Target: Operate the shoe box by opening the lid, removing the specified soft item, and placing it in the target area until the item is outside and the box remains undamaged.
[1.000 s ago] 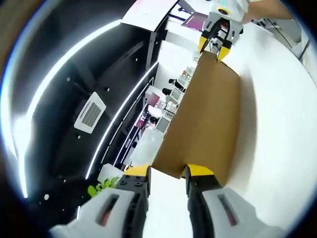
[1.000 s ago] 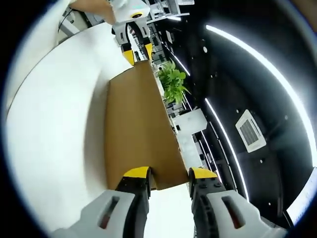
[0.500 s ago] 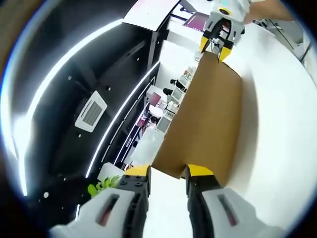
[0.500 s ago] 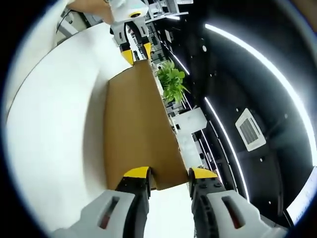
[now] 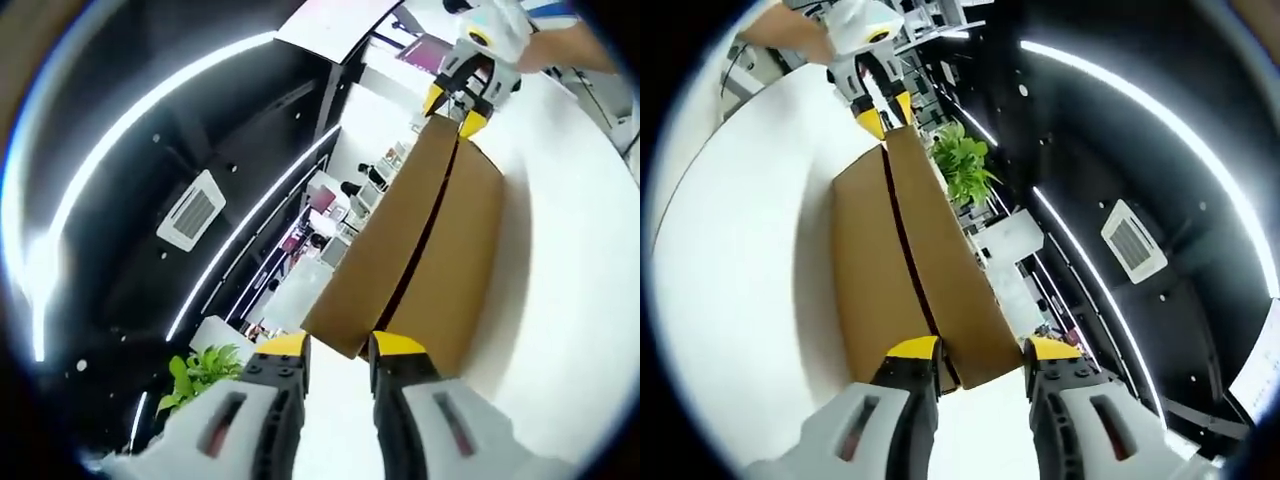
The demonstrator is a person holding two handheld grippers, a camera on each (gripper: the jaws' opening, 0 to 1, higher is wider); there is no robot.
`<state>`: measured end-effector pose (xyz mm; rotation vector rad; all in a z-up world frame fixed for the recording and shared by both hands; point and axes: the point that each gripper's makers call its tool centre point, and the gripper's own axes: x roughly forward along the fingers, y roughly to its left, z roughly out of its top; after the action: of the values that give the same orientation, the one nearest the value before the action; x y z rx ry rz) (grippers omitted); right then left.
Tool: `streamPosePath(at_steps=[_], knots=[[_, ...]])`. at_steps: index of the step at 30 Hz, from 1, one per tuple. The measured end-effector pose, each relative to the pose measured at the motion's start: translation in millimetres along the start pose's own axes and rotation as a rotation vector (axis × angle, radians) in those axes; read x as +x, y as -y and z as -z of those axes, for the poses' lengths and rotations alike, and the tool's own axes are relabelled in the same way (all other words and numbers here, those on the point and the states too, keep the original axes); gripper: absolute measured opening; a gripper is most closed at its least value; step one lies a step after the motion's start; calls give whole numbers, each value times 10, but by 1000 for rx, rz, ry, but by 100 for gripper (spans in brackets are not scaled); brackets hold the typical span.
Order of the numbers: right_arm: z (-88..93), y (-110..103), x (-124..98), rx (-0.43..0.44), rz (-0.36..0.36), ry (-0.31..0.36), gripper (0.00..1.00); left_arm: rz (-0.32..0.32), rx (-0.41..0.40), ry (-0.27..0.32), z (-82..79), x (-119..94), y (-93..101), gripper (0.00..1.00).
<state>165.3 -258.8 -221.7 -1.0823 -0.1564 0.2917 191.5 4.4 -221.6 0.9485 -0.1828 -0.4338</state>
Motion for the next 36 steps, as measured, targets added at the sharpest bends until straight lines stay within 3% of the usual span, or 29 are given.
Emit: streamPosePath(at_steps=[9,23,27,32,36], knots=[[-21,34,6,30,32,-1,33,-15,-17,5,0,-3,-15,24],[-30,103,10,88,83,-3,36,-52,-56,22,-14,-10,-116,33],[24,122,23,170,103,-19,43,-55,-70,22,-9,-7,-122,33],[79,140,8,316,109,-18,41,-57,-88,23,-9,-3,-130,33],[72,143,4,375,96,4,39,-51,-124,30,-10,0,-133,33]])
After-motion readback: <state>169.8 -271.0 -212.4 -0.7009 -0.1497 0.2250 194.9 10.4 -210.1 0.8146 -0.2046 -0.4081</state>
